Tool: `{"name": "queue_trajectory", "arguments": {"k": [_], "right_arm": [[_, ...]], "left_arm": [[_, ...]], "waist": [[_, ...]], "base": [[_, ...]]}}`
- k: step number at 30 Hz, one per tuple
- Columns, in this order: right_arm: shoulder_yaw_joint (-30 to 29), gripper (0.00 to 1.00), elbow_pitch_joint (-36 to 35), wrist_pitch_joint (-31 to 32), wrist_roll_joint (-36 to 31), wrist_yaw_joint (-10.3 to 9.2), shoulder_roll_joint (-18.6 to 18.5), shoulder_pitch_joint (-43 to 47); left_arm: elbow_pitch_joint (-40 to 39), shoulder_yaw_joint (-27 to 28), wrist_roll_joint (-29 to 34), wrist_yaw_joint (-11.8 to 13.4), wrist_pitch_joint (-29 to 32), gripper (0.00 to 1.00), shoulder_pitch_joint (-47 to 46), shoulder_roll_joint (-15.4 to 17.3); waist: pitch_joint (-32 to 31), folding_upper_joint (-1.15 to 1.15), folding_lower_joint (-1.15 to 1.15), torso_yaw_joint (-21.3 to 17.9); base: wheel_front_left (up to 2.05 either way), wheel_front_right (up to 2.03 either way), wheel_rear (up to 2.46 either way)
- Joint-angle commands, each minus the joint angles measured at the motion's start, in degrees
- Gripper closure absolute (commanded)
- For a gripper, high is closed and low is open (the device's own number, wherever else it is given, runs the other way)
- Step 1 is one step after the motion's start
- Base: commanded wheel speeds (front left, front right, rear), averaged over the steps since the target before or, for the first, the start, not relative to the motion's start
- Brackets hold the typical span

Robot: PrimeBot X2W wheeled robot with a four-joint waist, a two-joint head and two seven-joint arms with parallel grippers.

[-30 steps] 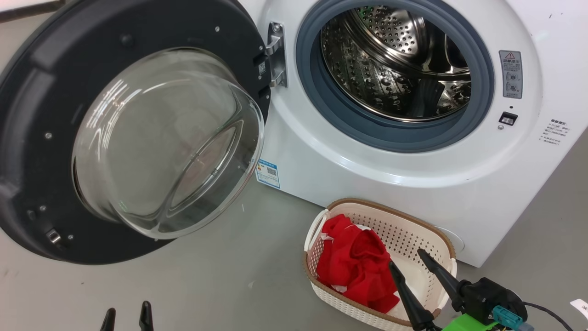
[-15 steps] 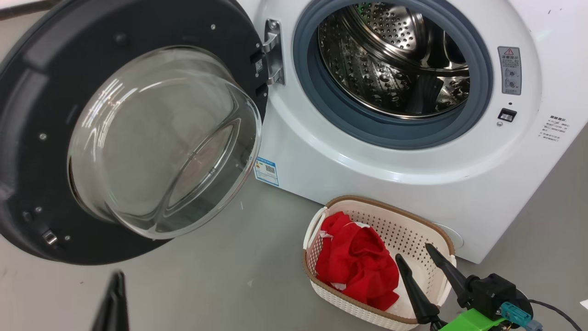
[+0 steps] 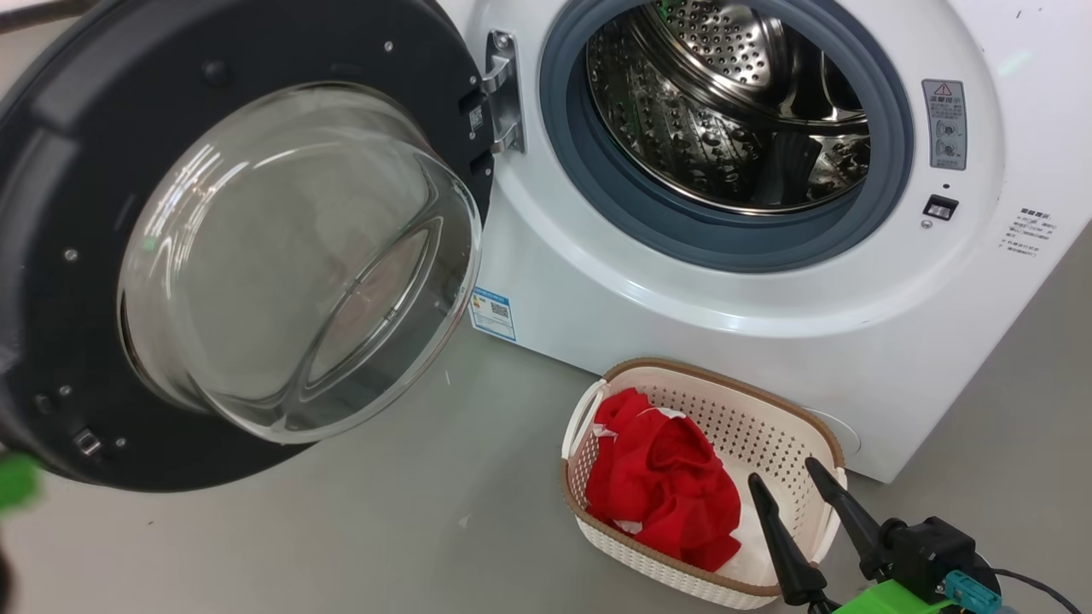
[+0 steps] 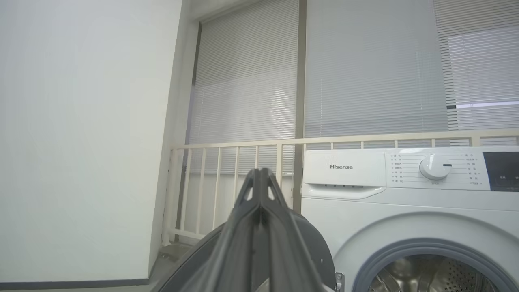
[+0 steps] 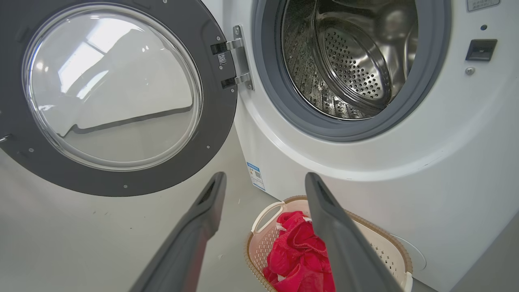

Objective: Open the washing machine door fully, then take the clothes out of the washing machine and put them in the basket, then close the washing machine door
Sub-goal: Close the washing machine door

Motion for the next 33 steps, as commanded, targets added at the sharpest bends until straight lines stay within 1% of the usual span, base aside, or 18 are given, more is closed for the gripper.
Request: {"name": "queue_trajectory", "arguments": {"k": [1, 2, 5, 7, 11, 12, 14, 16, 19, 22, 27, 29, 33], "right_arm": [[0.91, 0.00, -1.63, -0.38, -1.20, 0.28, -0.04, -0.74], [0.91, 0.00, -1.63, -0.38, -1.20, 0.28, -0.04, -0.74], [0.39, 0.00, -1.84, -0.38, -1.37, 0.28, 0.19, -0.71], [0.01, 0.00, -2.03, -0.38, -1.53, 0.28, 0.29, -0.71], [-0.51, 0.00, -2.27, -0.38, -1.92, 0.28, 0.42, -0.72], [-0.58, 0.00, -2.29, -0.38, -2.01, 0.28, 0.43, -0.79], [-0.79, 0.00, -2.33, -0.38, -2.15, 0.28, 0.44, -0.89], [-0.87, 0.00, -2.24, -0.38, -2.31, 0.28, 0.47, -0.95], [-0.84, 0.00, -2.20, -0.38, -2.54, 0.28, 0.54, -1.07], [-0.88, 0.00, -2.19, -0.38, -2.71, 0.28, 0.56, -1.27], [-0.84, 0.00, -2.24, -0.38, -2.96, 0.28, 0.31, -1.88], [-0.67, 0.00, -2.21, -0.38, -2.99, 0.28, 0.21, -2.04], [-0.65, 0.00, -2.15, -0.38, -2.96, 0.28, 0.12, -2.33]], "left_arm": [[0.94, 2.76, -2.13, -0.31, -0.21, 1.00, -4.11, 4.55], [0.94, 2.76, -2.13, -0.31, -0.21, 1.00, -4.11, 4.55], [6.53, 3.26, -6.56, -0.31, -0.21, 1.00, -8.89, 9.45], [11.70, 3.68, -10.92, -0.32, 0.15, 1.00, -12.04, 11.79], [23.05, 3.72, -18.22, -0.32, 2.90, 1.00, -17.83, 16.73], [26.04, 2.97, -19.51, -0.32, 4.06, 1.00, -18.98, 18.13], [32.05, 2.72, -24.77, -0.32, 7.60, 1.00, -21.89, 18.97], [37.62, 1.10, -27.68, -0.32, 12.57, 1.00, -23.90, 20.71], [44.30, -0.44, -32.19, -0.32, 19.50, 1.00, -27.14, 22.43], [49.84, -1.76, -35.79, -0.32, 26.56, 1.00, -29.88, 23.38], [57.45, -2.31, -41.28, -0.33, 37.13, 1.00, -32.85, 24.04], [59.56, -2.62, -42.76, -0.33, 41.18, 1.00, -33.27, 24.26], [60.83, -2.58, -45.47, -0.33, 46.25, 1.00, -33.32, 24.21]], "waist": [[0.17, 0.00, 0.00, -0.01], [0.17, 0.00, 0.00, -0.01], [0.61, 0.00, 0.00, 0.01], [0.96, 0.00, 0.00, 0.07], [1.74, 0.00, 0.00, 0.22], [1.97, 0.00, 0.00, 0.23], [2.35, 0.00, 0.00, 0.33], [2.60, 0.00, 0.00, 0.37], [3.24, 0.00, 0.00, 0.51], [3.90, 0.00, 0.00, 0.65], [5.12, 0.00, 0.00, 0.65], [5.40, 0.00, 0.00, 0.45], [5.78, 0.00, 0.00, 0.08]], "base": [[0.00, 0.00, 0.00], [0.00, 0.00, 0.00], [0.00, 0.00, 0.00], [0.00, 0.00, 0.00], [0.00, 0.00, 0.00], [0.00, 0.00, 0.00], [0.00, 0.00, 0.00], [0.00, 0.00, 0.00], [0.00, 0.00, 0.00], [0.00, 0.00, 0.00], [0.00, 0.00, 0.00], [0.00, 0.00, 0.00], [0.00, 0.00, 0.00]]}}
